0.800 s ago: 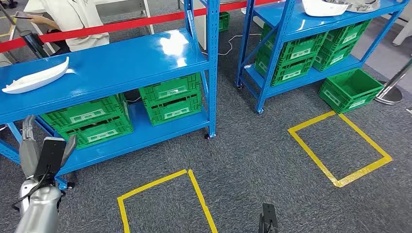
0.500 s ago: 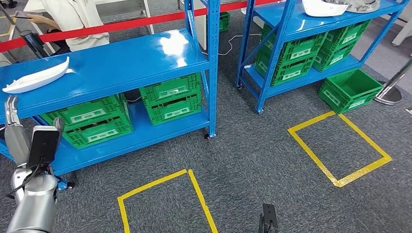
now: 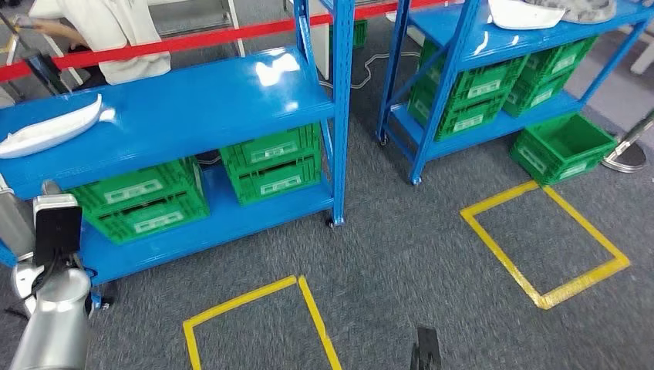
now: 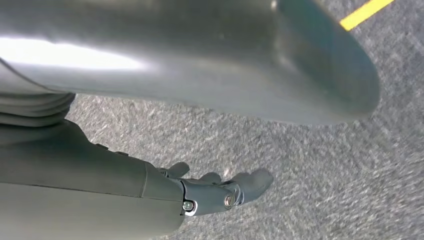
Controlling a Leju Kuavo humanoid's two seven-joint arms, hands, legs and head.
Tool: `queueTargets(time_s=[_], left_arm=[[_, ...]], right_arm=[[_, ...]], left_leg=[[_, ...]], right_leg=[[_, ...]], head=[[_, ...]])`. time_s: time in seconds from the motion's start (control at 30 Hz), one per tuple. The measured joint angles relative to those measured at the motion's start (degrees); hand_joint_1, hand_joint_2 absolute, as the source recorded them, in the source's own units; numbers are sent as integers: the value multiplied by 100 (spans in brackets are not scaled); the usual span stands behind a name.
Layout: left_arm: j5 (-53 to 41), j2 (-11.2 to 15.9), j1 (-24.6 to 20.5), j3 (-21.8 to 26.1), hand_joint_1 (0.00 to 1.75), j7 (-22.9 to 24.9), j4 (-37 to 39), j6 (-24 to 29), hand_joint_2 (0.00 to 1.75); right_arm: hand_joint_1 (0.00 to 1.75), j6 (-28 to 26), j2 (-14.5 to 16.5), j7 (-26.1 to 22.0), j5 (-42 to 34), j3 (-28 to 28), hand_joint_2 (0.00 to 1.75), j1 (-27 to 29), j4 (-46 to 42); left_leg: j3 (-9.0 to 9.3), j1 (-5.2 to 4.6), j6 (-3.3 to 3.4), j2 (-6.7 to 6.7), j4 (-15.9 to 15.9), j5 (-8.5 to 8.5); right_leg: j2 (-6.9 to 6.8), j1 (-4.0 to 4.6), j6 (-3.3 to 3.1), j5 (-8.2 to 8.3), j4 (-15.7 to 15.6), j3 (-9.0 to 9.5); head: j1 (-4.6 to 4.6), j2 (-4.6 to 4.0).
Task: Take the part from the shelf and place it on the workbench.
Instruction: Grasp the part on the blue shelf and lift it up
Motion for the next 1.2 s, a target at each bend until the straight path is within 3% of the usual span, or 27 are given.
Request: queueTargets(time_s=[0.07,0.1,0.17,0.2,0.27,0.3,0.33,0.37,0.47,0.5,0.6,0.63,0.67,0.73,0.77,0.8,0.87,0.93,1.0,1.07,1.13,1.2], left_arm=[[265,11,30,-121,0,-11,-178,123,0],[397,20,35,-177,0,-17,-263,185,0],[642,51,69,-280,0,-22,-395,280,0],[733,67,112,-319,0,-22,-432,306,0],[849,103,225,-381,0,-18,-488,324,0],[884,122,270,-400,0,-18,-511,329,0],[906,146,299,-415,0,-18,-527,337,0],[918,176,323,-424,0,-18,-536,344,0],[933,263,446,-442,0,-13,-544,356,0],[957,281,480,-448,0,-10,-575,360,0],[1090,302,410,-499,0,-16,-751,367,0],[1129,292,374,-526,0,-20,-799,367,0],[1164,279,364,-556,0,-20,-830,367,0],[1211,257,400,-607,0,-19,-854,367,0],[1223,249,429,-625,0,-19,-855,367,0],[1229,242,456,-636,0,-18,-859,367,0],[1222,232,485,-645,0,-18,-871,367,0],[1204,226,490,-646,0,-20,-891,367,0],[1206,220,493,-654,0,-22,-906,367,0],[1232,214,508,-671,0,-20,-912,367,0],[1258,212,528,-683,0,-21,-944,367,0],[1279,211,530,-699,0,-24,-974,367,0]], right_arm=[[0,-1,1,-29,27,-1,0,-7,6],[0,-6,0,-44,49,-2,0,-6,7],[0,-24,-2,-58,102,-2,0,-6,7],[0,-36,-3,-56,122,-2,0,-3,7],[0,-54,-4,-41,145,-2,0,10,7],[0,-60,-4,-30,153,-2,0,17,7],[0,-63,-4,-19,158,-2,0,24,8],[0,-64,-4,-6,162,-2,0,30,9],[0,-69,-4,29,179,-2,0,40,42],[0,-69,-7,34,184,-3,0,30,51],[0,-69,-32,36,185,-4,0,-45,40],[0,-69,-42,36,183,-4,0,-67,36],[0,-69,-52,35,181,-4,0,-81,33],[0,-68,-62,37,181,-3,0,-97,33],[0,-66,-65,37,182,-3,0,-94,33],[0,-64,-68,37,183,-3,0,-87,33],[0,-61,-71,37,184,-4,0,-67,33],[0,-59,-78,33,188,-4,0,-58,33],[0,-56,-92,30,196,-4,0,-63,34],[0,-54,-101,30,207,-4,0,-75,35],[0,-46,-97,33,219,-4,0,-80,37],[0,-38,-100,37,235,-4,0,-79,38]], left_leg=[[-33,-7,-62,9,200,79],[-156,-4,-93,14,480,197],[-672,4,-155,27,1237,349],[-981,6,-175,30,1568,267],[-1520,6,-170,32,1860,-170],[-1707,0,-149,31,1805,-367],[-1840,-11,-116,31,1626,-417],[-1924,-33,-65,31,1323,-183],[-2006,-126,107,26,267,1414],[-1988,-144,121,21,133,1683],[-1826,-107,118,-9,181,1664],[-1773,-89,148,-14,180,1655],[-1730,-76,184,-15,170,1649],[-1679,-109,260,-12,179,1577],[-1661,-131,285,-18,185,1541],[-1643,-157,307,-30,196,1507],[-1603,-212,336,-61,221,1450],[-1561,-254,351,-76,240,1406],[-1545,-280,340,-89,258,1379],[-1555,-273,298,-101,259,1378],[-1574,-281,244,-97,269,1366],[-1713,-259,146,-73,559,1201]], right_leg=[[26,-6,-155,-175,-28,146],[31,-17,-194,-246,-47,240],[42,-38,-243,-382,-131,480],[45,-45,-256,-451,-184,621],[71,-49,-266,-604,-311,945],[89,-47,-264,-684,-379,1125],[106,-43,-256,-766,-449,1315],[118,-37,-248,-852,-523,1510],[179,-16,-193,-1117,-693,1993],[206,2,-178,-1220,-741,2125],[213,68,-134,-1484,-856,2482],[173,76,-108,-1583,-716,2454],[129,74,-83,-1724,-409,2298],[60,95,-61,-2030,500,1662],[53,113,-69,-2071,858,1342],[50,137,-92,-1976,1015,1102],[50,182,-175,-1533,774,914],[54,234,-301,-1012,204,960],[53,271,-392,-715,-191,1001],[49,285,-413,-659,-290,991],[46,245,-417,-612,-358,1042],[36,175,-421,-569,-439,1123]], head=[[16,0],[12,0],[-8,0],[-16,0],[-18,0],[-17,0],[-18,1],[-19,1],[-31,0],[-32,0],[-45,-1],[-42,0],[-28,0],[-5,0],[1,0],[5,1],[14,0],[12,0],[-7,0],[-20,-1],[-12,0],[-26,1]])
